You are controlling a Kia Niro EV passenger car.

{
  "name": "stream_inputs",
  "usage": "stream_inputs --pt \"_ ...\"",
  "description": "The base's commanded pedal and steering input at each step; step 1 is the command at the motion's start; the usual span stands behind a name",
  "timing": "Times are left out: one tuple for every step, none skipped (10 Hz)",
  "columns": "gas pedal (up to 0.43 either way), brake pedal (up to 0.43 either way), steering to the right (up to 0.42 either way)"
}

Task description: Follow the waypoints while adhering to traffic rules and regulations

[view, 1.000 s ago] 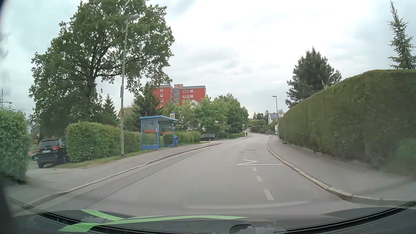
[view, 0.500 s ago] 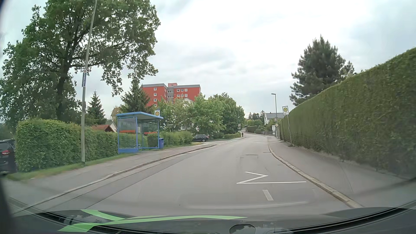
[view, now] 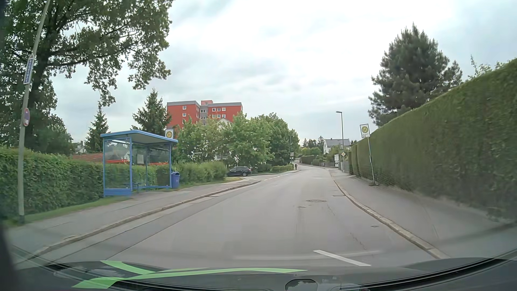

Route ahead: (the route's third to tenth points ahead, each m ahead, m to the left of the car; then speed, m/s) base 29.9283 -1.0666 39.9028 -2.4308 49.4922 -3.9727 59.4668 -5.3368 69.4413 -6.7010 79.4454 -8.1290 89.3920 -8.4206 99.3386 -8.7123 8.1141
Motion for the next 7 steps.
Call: stream_inputs --pt "0.118 0.0 0.019" --pt "0.118 0.0 0.021" --pt "0.118 0.0 0.025" --pt "0.118 0.0 0.033" --pt "0.118 0.0 0.035" --pt "0.118 0.0 0.036" --pt "0.118 0.0 0.036"
